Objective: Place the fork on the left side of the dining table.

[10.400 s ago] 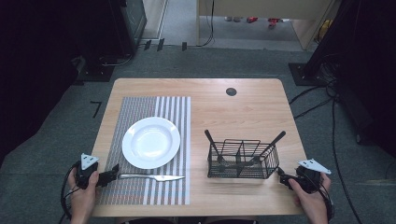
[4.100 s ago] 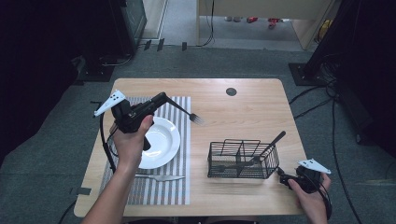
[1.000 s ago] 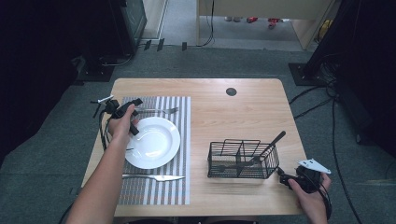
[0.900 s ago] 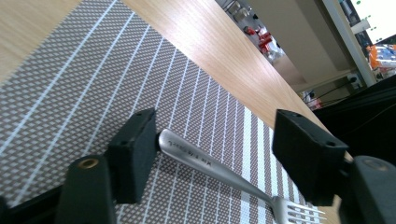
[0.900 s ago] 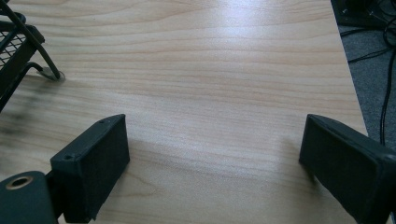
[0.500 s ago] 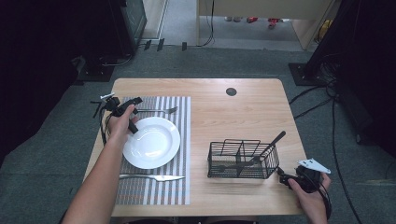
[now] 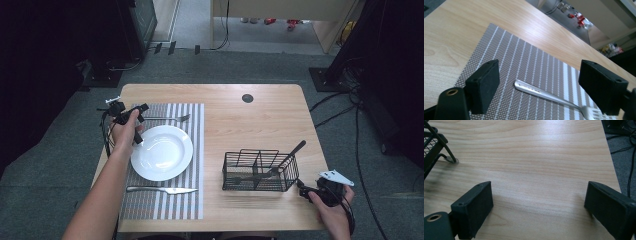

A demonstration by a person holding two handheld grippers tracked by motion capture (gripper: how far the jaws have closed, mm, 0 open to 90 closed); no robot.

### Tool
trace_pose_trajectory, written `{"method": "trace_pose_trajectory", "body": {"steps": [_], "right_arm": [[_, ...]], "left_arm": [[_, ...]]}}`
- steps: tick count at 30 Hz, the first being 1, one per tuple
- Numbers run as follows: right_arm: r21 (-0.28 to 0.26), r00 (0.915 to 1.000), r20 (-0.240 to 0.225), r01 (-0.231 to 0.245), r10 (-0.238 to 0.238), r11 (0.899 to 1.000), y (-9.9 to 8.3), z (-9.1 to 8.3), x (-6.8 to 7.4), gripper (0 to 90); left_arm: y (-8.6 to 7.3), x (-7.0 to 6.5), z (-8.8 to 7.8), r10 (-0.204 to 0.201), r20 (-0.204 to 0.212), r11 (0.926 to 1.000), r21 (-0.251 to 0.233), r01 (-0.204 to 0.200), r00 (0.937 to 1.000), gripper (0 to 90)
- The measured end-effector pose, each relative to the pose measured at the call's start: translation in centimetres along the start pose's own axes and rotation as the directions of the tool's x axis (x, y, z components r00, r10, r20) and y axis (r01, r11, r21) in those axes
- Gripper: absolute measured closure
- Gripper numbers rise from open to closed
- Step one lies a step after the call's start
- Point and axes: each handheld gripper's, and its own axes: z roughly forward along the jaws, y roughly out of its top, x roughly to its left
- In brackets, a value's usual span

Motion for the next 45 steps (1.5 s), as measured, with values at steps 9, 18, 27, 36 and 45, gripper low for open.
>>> {"method": "trace_pose_trajectory", "body": {"steps": [9, 18, 27, 36, 45], "right_arm": [[0.001, 1.0000, 0.000, -0.001, 0.001, 1.000, 0.0, 0.0, 0.0, 7.6], [0.000, 1.0000, 0.000, 0.000, 0.000, 1.000, 0.0, 0.0, 0.0, 7.6], [0.000, 1.0000, 0.000, 0.000, 0.000, 1.000, 0.0, 0.0, 0.0, 7.6], [0.000, 1.0000, 0.000, -0.001, 0.001, 1.000, 0.0, 0.0, 0.0, 7.6], [0.000, 1.0000, 0.000, 0.000, 0.000, 1.000, 0.0, 0.0, 0.0, 7.6]], "left_arm": [[0.0, -1.6, -2.2, 0.127, -0.005, 0.9915, -0.027, -0.127, 0.9919, 16.5], [-0.6, -2.6, -4.7, 0.213, 0.024, 0.9761, -0.049, -0.212, 0.9767, 14.6], [-1.6, -3.5, -7.8, 0.277, 0.078, 0.9593, -0.079, -0.271, 0.9577, 13.7], [-3.7, -3.8, -11.0, 0.339, 0.133, 0.9397, -0.095, -0.329, 0.9312, 13.1], [-6.0, -2.7, -13.6, 0.374, 0.134, 0.9266, -0.091, -0.365, 0.9176, 13.1]]}}
